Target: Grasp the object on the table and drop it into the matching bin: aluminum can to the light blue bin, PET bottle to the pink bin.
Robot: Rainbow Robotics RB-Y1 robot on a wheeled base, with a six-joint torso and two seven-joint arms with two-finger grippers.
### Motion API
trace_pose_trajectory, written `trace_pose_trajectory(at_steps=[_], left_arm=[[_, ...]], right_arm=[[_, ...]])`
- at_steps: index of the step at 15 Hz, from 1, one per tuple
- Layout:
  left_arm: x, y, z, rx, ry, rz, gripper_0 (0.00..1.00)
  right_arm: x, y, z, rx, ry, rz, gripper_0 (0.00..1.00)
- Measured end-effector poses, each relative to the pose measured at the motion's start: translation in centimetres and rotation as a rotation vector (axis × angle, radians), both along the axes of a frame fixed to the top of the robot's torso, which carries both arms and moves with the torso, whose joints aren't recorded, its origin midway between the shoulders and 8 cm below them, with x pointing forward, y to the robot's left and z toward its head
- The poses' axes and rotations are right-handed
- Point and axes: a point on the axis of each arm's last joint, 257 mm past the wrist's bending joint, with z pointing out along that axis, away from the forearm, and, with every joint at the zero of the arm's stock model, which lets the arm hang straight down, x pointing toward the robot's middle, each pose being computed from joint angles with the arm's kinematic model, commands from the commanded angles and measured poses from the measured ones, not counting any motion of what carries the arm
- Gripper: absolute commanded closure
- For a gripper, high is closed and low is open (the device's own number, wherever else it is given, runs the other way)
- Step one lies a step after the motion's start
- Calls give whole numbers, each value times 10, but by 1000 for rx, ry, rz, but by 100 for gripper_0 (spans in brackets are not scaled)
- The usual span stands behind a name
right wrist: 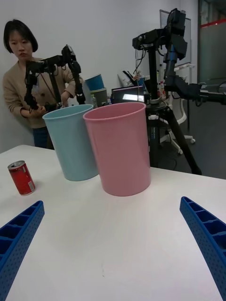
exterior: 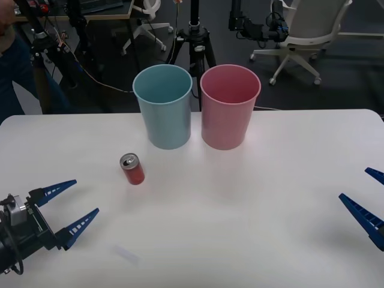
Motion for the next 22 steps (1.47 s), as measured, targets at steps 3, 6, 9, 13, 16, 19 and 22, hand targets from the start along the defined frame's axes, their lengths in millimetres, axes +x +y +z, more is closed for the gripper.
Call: trace_pose_trajectory(at_steps=[3, 6, 9, 13, 16, 19, 22], left_arm=[[8, -7, -5, -3, 5, -5, 0], [18, -8, -10, 7, 7, -5, 0], [35, -12, -17, 8, -2, 1, 0], [53, -21, -23, 25, -10, 16, 0], [65, -29, -26, 47, -23, 33, 0], [75, -43, -28, 56, -35, 42, 0], [84, -52, -29, 62, -44, 60, 0]], right_arm=[[0, 0, 0, 0, 0, 0, 0], [0, 0, 0, 0, 0, 0, 0], [0, 0, 0, 0, 0, 0, 0], [0, 0, 0, 0, 0, 0, 0], [0, 0, 0, 0, 0, 0, 0], [0, 0, 0, 0, 0, 0, 0], [0, 0, 0, 0, 0, 0, 0]])
